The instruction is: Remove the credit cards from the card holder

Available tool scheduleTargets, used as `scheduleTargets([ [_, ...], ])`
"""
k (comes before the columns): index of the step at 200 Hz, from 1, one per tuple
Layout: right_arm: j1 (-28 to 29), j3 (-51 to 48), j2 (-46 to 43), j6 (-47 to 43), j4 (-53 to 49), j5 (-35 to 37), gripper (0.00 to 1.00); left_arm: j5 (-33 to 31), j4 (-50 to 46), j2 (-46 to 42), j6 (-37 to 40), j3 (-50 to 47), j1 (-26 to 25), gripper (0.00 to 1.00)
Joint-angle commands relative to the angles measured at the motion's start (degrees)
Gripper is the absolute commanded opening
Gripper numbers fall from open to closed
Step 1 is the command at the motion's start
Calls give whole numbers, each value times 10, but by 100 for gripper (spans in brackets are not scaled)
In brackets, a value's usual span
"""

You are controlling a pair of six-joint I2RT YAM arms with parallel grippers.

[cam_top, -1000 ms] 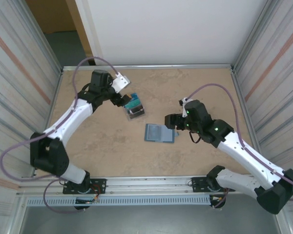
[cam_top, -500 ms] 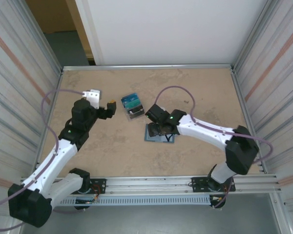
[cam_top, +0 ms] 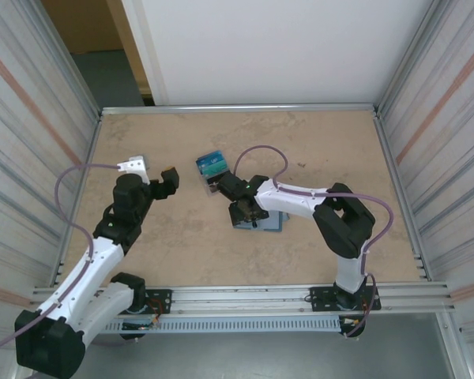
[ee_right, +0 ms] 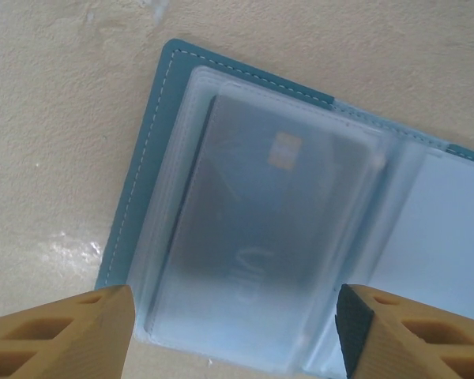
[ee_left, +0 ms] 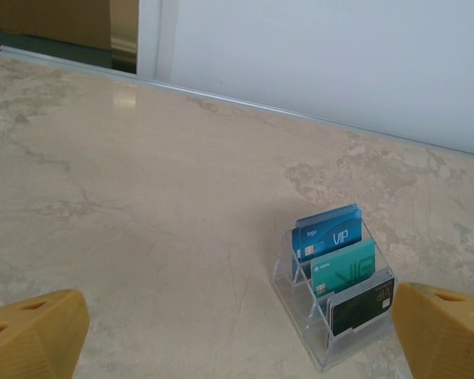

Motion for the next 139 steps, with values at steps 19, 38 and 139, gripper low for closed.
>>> scheduleTargets([
  [19,-14,12,17,16,-2,-11,67,1,10,13,-23,-1,2,99],
  [38,-15,10,24,16,1,-13,66,3,12,19,-25,-1,3,99],
  [139,-24,-28,22,13,23,-52,53,26,5,27,-20,6,2,99],
])
